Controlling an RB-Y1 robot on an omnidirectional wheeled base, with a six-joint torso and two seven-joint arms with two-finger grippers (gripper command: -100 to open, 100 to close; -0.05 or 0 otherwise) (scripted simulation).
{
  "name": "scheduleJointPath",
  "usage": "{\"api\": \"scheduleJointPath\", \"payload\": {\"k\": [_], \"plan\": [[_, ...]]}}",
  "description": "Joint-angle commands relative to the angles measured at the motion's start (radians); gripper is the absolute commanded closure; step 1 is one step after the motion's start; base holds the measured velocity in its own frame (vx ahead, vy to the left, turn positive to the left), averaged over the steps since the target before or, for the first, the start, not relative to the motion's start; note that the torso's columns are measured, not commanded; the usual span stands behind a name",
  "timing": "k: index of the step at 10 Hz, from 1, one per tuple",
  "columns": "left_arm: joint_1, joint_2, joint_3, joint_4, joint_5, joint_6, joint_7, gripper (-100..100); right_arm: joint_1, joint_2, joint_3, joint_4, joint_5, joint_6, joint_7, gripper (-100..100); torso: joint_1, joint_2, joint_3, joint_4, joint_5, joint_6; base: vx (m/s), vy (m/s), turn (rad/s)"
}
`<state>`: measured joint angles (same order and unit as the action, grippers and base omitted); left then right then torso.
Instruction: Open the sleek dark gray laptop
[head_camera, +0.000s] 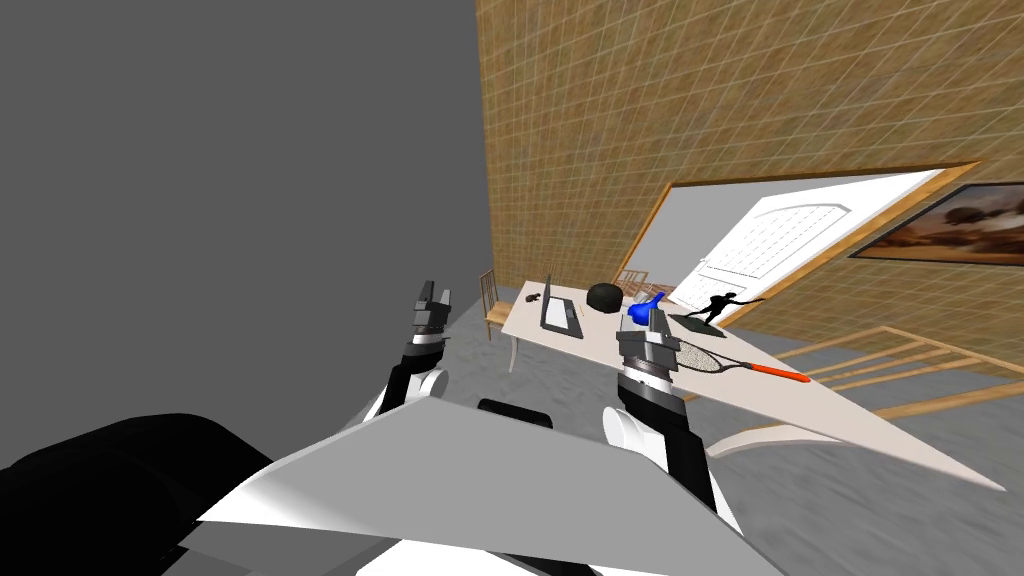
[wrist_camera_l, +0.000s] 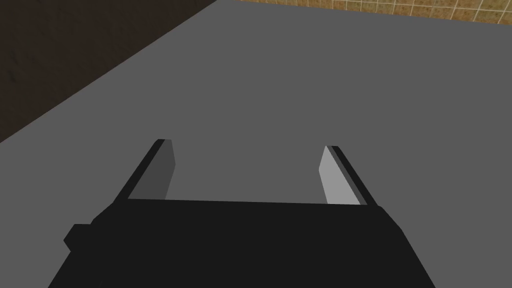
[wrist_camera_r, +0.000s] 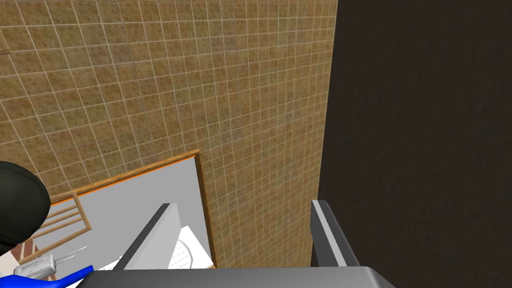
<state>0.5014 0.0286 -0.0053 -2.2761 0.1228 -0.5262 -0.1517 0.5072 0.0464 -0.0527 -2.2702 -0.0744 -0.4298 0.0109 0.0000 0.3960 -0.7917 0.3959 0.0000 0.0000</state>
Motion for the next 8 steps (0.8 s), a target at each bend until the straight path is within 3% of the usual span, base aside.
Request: {"api": "scheduleJointPath", "payload": {"k": [1, 3, 4, 5, 7, 8], "plan": [[0.000, 0.000, 0.000, 0.000, 0.000, 0.000, 0.000, 0, 0.000, 0.000, 0.000, 0.000, 0.000, 0.000, 0.000, 0, 0.000, 0.074, -0.147, 0.074, 0.000, 0.000, 0.000, 0.000, 0.000], [0.000, 0.000, 0.000, 0.000, 0.000, 0.000, 0.000, 0, 0.000, 0.000, 0.000, 0.000, 0.000, 0.000, 0.000, 0, 0.000, 0.222, -0.443, 0.221, 0.000, 0.000, 0.000, 0.000, 0.000], [0.000, 0.000, 0.000, 0.000, 0.000, 0.000, 0.000, 0, 0.003, -0.048, -0.009, 0.005, 0.015, 0.006, 0.007, -100, 0.000, 0.295, -0.590, 0.295, 0.000, 0.000, 0.015, 0.019, -0.005], [0.000, 0.000, 0.000, 0.000, 0.000, 0.000, 0.000, 0, 0.007, -0.076, -0.017, 0.010, 0.030, 0.011, 0.015, -100, 0.001, 0.329, -0.659, 0.328, 0.000, 0.000, 0.025, 0.044, -0.013], [0.000, 0.000, 0.000, 0.000, 0.000, 0.000, 0.000, 0, 0.016, -0.138, -0.041, 0.023, 0.070, 0.027, 0.035, -100, 0.002, 0.340, -0.684, 0.340, 0.001, 0.000, 0.037, 0.076, -0.010], [0.000, 0.000, 0.000, 0.000, 0.000, 0.000, 0.000, 0, 0.016, -0.147, -0.041, 0.023, 0.070, 0.027, 0.035, -100, 0.002, 0.341, -0.685, 0.341, 0.001, 0.000, 0.024, 0.059, -0.008]]}}
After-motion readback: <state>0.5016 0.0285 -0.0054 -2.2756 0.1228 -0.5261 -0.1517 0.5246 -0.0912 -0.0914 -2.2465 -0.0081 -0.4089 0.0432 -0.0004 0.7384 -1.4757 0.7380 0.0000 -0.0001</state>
